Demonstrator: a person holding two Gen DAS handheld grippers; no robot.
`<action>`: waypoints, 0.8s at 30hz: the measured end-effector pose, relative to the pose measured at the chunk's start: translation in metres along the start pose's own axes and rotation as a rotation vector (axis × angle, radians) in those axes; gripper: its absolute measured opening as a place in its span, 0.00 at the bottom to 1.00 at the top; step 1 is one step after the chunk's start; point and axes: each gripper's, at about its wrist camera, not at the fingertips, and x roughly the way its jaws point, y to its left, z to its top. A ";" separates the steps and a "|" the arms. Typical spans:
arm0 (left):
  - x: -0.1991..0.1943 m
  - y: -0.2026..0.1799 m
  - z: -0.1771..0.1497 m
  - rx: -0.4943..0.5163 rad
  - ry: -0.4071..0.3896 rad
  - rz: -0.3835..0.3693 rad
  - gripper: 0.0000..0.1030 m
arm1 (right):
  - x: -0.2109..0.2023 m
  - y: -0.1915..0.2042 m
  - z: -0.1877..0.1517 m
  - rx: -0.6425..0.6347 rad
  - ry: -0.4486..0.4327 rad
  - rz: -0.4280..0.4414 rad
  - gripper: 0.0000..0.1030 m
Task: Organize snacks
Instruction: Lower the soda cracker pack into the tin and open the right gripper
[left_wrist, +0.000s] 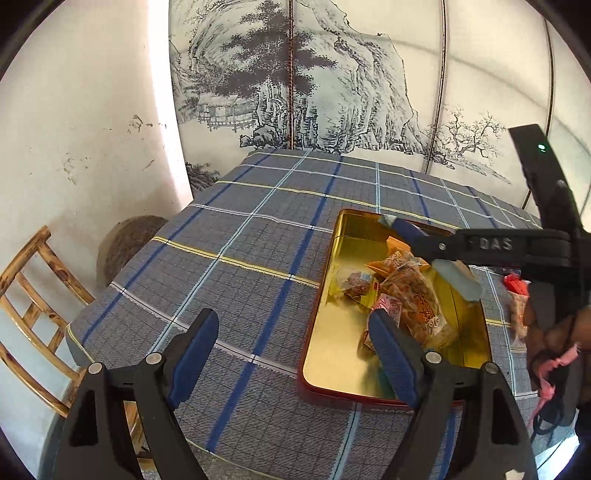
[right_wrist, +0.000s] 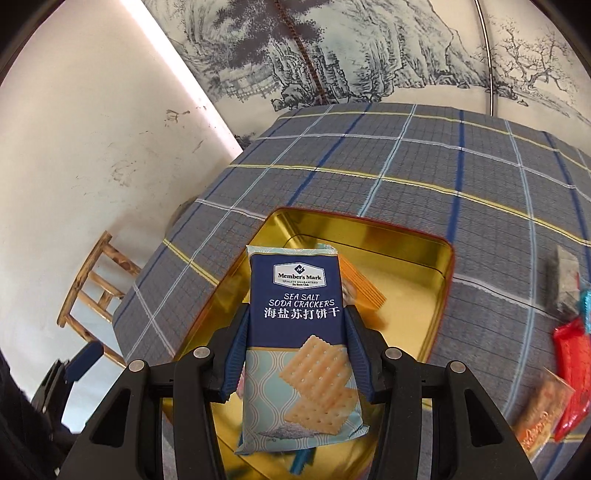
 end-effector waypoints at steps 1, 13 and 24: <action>0.001 0.001 0.001 0.003 0.008 0.005 0.81 | 0.006 0.000 0.004 0.015 0.009 0.000 0.49; 0.011 0.009 -0.002 0.014 0.041 0.058 0.90 | 0.041 0.007 0.028 0.112 0.044 0.016 0.49; 0.021 0.015 -0.009 0.014 0.079 0.029 0.94 | 0.059 0.022 0.035 0.133 0.058 -0.005 0.49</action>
